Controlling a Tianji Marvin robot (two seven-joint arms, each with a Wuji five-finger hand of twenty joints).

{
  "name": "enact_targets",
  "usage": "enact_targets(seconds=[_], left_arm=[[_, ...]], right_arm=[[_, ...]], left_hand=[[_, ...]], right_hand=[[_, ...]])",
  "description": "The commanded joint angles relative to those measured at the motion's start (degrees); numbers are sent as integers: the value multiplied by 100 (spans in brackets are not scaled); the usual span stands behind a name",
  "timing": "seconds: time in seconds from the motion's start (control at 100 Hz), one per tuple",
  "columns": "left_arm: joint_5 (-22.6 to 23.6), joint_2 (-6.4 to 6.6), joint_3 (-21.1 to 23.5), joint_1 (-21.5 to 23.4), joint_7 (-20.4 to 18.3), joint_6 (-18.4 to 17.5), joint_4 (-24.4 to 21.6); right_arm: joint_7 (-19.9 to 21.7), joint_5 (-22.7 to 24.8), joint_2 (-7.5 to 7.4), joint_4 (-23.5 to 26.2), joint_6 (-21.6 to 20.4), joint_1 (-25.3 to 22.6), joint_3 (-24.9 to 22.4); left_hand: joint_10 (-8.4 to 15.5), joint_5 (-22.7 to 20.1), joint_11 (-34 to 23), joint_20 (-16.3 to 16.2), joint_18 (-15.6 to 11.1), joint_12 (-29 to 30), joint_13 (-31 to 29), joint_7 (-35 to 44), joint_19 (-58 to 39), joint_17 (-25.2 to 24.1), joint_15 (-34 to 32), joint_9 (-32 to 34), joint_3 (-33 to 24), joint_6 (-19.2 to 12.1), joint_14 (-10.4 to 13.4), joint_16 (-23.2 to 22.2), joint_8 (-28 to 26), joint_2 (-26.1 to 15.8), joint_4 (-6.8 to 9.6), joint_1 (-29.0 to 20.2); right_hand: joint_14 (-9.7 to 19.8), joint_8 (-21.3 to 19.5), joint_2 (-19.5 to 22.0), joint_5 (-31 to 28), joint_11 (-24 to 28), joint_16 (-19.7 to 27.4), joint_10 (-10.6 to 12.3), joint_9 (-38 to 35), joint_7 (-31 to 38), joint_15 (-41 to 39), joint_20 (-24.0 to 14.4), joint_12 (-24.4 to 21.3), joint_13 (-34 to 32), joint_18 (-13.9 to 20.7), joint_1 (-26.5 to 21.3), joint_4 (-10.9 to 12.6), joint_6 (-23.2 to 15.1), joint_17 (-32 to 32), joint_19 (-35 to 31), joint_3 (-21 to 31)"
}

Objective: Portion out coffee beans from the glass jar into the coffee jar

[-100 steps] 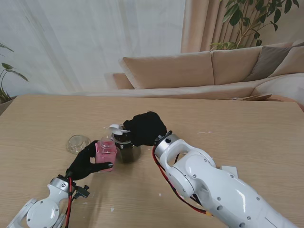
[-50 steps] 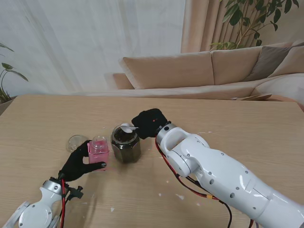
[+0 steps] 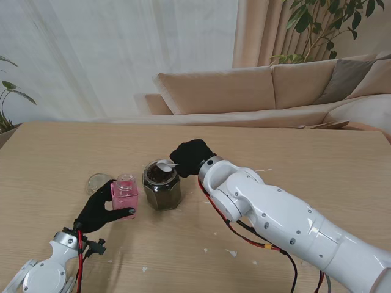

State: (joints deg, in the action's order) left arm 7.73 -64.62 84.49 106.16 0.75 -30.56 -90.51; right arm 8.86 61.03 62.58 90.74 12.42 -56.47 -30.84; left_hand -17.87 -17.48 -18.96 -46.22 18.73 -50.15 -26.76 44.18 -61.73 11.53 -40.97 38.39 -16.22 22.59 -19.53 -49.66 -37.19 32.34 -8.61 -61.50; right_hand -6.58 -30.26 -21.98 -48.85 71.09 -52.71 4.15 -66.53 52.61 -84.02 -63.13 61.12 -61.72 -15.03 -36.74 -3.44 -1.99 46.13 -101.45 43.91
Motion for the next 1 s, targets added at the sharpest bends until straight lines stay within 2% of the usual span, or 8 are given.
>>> enact_targets(seconds=[0.0, 0.12, 0.34, 0.55, 0.74, 0.99], left_arm=[[-17, -30, 5, 24, -86, -25, -24], [-22, -30, 6, 18, -88, -17, -24], [-26, -29, 7, 15, -96, 4, -32], [-17, -30, 4, 13, -95, 21, -38], [-13, -29, 3, 19, -95, 35, -53], [-4, -30, -9, 16, -91, 59, -64]], right_arm=[[175, -99, 20, -16, -23, 41, 24], [371, -387, 19, 30, -29, 80, 17], [752, -1223, 21, 116, 49, 141, -67], [912, -1819, 30, 137, 227, 129, -189], [1145, -2544, 25, 150, 446, 133, -309], [1203, -2682, 21, 84, 584, 146, -332]], left_hand=[[554, -244, -697, -93, -19, -291, 163, 990, -149, 50, -14, 306, -926, -913, 38, 49, -434, -1162, 423, -1145], [554, -241, -698, -93, -18, -293, 163, 988, -150, 50, -15, 309, -930, -916, 38, 48, -435, -1160, 423, -1149], [557, -242, -693, -93, -21, -292, 166, 985, -150, 51, -14, 301, -937, -914, 38, 47, -435, -1159, 422, -1148], [558, -237, -696, -93, -23, -294, 165, 981, -149, 51, -13, 304, -944, -910, 34, 44, -436, -1157, 420, -1145], [558, -241, -693, -92, -26, -292, 155, 984, -149, 52, -17, 303, -947, -918, 42, 40, -440, -1156, 419, -1143], [553, -242, -694, -90, -27, -292, 160, 982, -149, 64, -12, 305, -957, -915, 36, 36, -440, -1151, 417, -1143]], right_hand=[[87, 30, 125, -112, 163, -10, 247, -261, -2, -85, 58, 28, -138, 93, -62, 213, -107, 67, -937, 177], [90, 32, 128, -108, 170, -14, 245, -259, 3, -91, 61, 33, -130, 94, -66, 216, -101, 67, -939, 170], [76, 34, 129, -104, 186, -27, 220, -251, 12, -110, 67, 47, -125, 95, -96, 223, -70, 67, -941, 154], [36, 33, 132, -110, 201, -37, 176, -267, 19, -138, 48, 51, -140, 47, -114, 228, -36, 55, -964, 150], [-19, 36, 130, -97, 218, -47, 119, -260, 17, -171, 21, 54, -131, 8, -142, 223, 24, 52, -973, 148], [-19, 36, 128, -115, 232, -43, 114, -283, 20, -192, -2, 49, -168, -18, -148, 229, 40, 85, -988, 151]])
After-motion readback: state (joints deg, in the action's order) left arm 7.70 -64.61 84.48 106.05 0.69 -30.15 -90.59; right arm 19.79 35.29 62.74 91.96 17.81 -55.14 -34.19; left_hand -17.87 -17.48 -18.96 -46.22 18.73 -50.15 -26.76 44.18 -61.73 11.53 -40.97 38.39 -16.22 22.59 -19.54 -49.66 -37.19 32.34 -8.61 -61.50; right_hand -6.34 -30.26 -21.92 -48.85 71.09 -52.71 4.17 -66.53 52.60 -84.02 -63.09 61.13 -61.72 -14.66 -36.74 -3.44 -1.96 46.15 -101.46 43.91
